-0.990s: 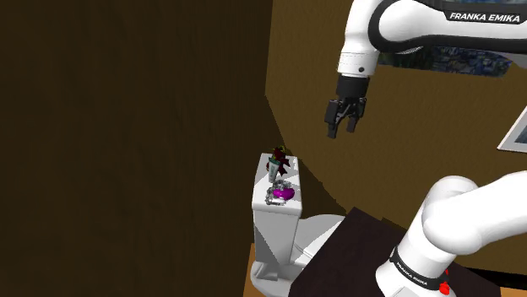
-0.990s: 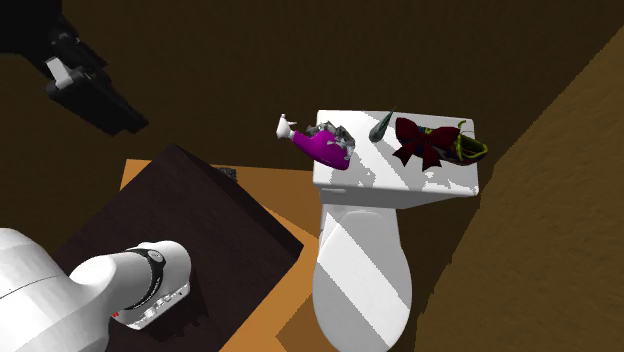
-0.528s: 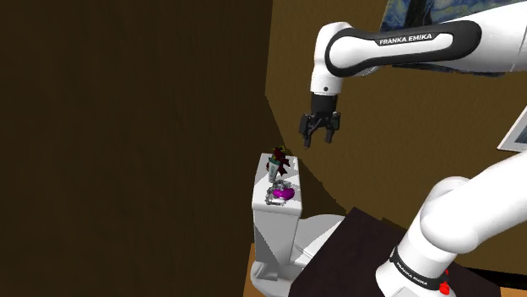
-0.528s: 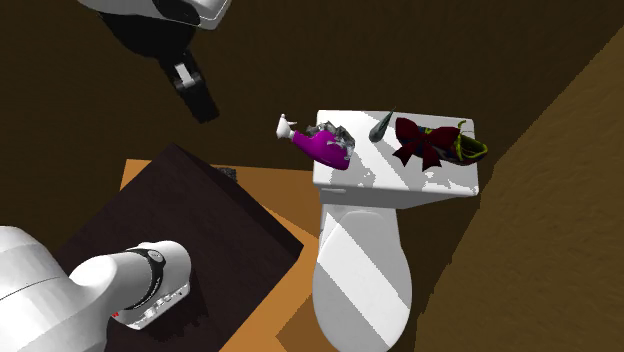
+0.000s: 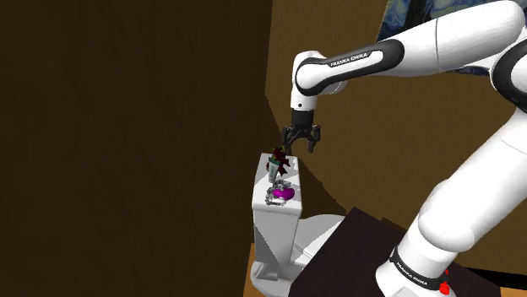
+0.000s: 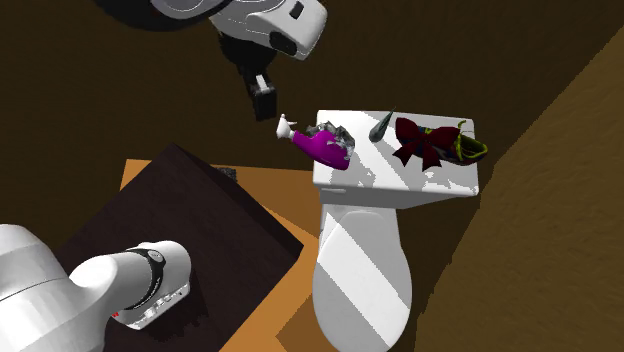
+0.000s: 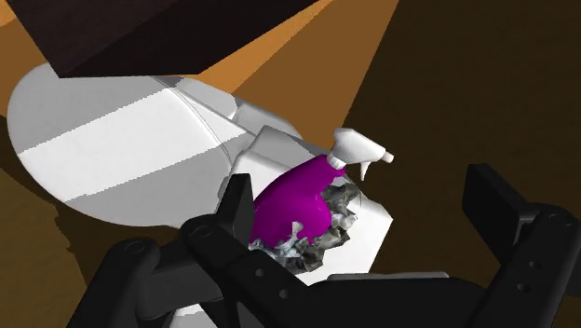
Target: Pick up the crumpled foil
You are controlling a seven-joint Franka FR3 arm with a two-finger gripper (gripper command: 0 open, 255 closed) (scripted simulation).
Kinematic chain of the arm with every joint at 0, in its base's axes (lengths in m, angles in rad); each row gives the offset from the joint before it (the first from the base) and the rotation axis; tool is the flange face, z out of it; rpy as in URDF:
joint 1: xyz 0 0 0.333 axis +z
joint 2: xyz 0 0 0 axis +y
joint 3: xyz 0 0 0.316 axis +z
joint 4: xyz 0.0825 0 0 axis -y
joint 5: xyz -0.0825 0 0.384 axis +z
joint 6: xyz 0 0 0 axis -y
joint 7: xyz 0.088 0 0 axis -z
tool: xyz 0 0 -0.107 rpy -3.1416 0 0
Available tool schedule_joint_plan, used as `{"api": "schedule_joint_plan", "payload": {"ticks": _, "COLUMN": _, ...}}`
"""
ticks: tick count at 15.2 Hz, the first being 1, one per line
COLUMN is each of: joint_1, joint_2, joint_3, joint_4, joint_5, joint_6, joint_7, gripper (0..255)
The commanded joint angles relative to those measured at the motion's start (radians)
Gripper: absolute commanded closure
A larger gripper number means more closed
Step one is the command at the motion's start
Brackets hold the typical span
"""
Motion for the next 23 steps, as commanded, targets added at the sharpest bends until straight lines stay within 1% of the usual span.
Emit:
{"api": "schedule_joint_plan", "payload": {"ticks": 1, "joint_1": -0.008, "joint_2": 0.070, "joint_3": -0.003, "joint_4": 0.021, "joint_5": 0.003, "joint_6": 0.034, "joint_7": 0.025, "gripper": 0}}
{"api": "schedule_joint_plan", "payload": {"ticks": 6, "joint_1": -0.028, "joint_2": 0.260, "joint_3": -0.022, "joint_4": 0.113, "joint_5": 0.012, "joint_6": 0.094, "joint_7": 0.076, "gripper": 0}}
{"api": "schedule_joint_plan", "payload": {"ticks": 12, "joint_1": -0.052, "joint_2": 0.486, "joint_3": -0.049, "joint_4": 0.252, "joint_5": 0.033, "joint_6": 0.137, "joint_7": 0.127, "gripper": 0}}
{"api": "schedule_joint_plan", "payload": {"ticks": 18, "joint_1": -0.081, "joint_2": 0.712, "joint_3": -0.074, "joint_4": 0.421, "joint_5": 0.064, "joint_6": 0.149, "joint_7": 0.172, "gripper": 0}}
{"api": "schedule_joint_plan", "payload": {"ticks": 23, "joint_1": -0.112, "joint_2": 0.904, "joint_3": -0.092, "joint_4": 0.588, "joint_5": 0.093, "joint_6": 0.136, "joint_7": 0.210, "gripper": 0}}
